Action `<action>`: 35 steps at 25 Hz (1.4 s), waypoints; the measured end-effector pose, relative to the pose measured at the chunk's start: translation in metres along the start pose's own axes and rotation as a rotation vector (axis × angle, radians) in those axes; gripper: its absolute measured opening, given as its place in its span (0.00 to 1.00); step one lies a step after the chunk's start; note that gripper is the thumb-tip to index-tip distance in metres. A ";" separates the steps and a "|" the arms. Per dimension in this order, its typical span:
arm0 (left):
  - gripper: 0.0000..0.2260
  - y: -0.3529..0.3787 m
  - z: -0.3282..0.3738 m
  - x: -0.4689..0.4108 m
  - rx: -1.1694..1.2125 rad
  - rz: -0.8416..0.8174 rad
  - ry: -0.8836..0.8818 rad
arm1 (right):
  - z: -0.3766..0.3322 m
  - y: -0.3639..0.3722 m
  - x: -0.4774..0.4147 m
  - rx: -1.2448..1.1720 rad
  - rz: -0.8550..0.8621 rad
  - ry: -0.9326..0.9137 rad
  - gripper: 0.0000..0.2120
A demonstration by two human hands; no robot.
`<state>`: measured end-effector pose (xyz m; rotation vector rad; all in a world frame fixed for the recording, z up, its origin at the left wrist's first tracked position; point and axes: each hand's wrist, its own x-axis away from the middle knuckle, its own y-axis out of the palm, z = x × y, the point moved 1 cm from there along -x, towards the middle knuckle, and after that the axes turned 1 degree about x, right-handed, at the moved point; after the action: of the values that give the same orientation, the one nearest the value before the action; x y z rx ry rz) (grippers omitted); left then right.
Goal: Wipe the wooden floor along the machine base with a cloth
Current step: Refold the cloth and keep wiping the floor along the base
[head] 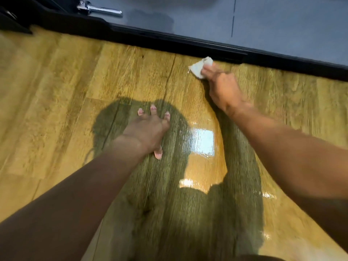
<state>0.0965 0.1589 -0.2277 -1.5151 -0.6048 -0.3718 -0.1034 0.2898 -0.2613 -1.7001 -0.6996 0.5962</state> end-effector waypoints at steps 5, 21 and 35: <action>0.57 0.001 0.002 -0.001 0.008 -0.014 -0.013 | -0.027 0.004 0.038 -0.009 -0.055 -0.358 0.23; 0.50 -0.003 -0.005 0.019 0.082 0.035 -0.020 | -0.043 0.001 0.038 0.014 -0.080 -0.106 0.26; 0.50 0.019 -0.052 0.035 0.354 0.083 -0.084 | -0.093 -0.006 0.158 -0.043 -0.141 -0.140 0.31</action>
<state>0.1427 0.1133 -0.2198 -1.2152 -0.6353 -0.1282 0.0711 0.3427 -0.2389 -1.6436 -0.9300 0.6088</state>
